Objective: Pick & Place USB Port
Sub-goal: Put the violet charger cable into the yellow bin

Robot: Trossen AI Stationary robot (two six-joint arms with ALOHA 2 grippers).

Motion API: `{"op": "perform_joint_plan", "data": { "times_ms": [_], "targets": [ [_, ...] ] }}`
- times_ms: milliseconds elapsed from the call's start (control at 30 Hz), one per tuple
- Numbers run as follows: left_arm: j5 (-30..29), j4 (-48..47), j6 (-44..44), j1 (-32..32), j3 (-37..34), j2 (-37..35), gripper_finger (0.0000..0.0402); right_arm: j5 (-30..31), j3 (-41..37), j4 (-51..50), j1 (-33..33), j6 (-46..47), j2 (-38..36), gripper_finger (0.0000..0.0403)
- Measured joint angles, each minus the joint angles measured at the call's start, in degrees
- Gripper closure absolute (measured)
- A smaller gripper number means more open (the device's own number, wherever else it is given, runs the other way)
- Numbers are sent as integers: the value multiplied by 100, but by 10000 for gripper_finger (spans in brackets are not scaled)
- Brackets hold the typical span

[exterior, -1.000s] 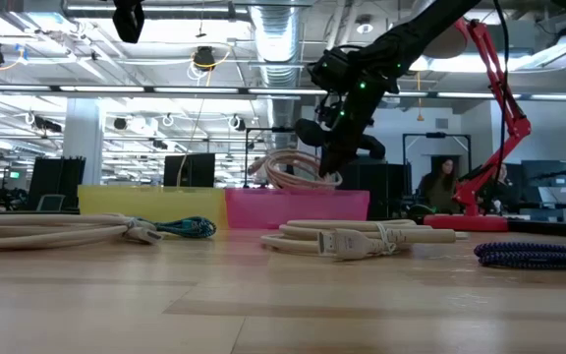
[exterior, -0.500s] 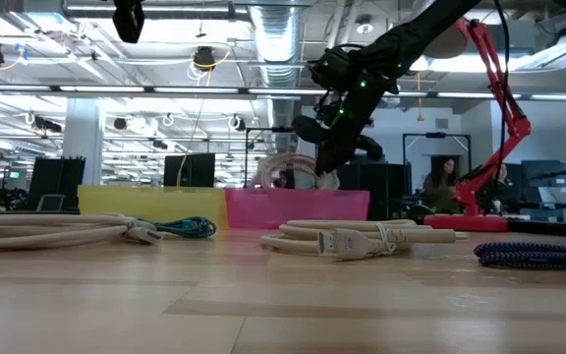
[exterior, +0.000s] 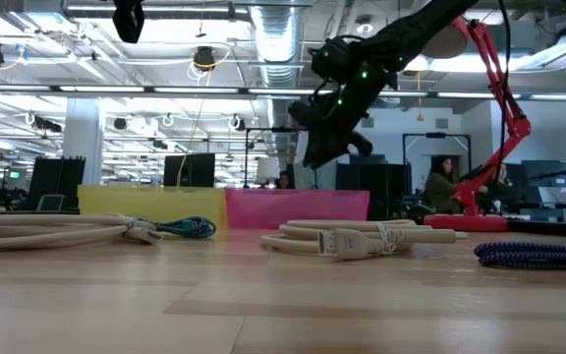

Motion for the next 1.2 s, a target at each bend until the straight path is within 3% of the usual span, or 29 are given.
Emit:
{"op": "perform_joint_plan", "data": {
  "times_ms": [333, 567, 733, 1200],
  "targets": [
    [0, 0, 1, 0, 0, -2, 394, -579, 1, 163, 468, -730, -1017, 321],
    [4, 0, 0, 0, 0, -2, 394, -589, 1, 13, 890, -817, -1818, 321],
    [379, 2, 2, 2, 0, -1, 394, -589, 1, -274, 1273, -817, -2293, 321],
    [518, 2, 2, 0, 0, -2, 394, -590, -1, -2740, 2514, -446, -3186, 321]
  ]
}}
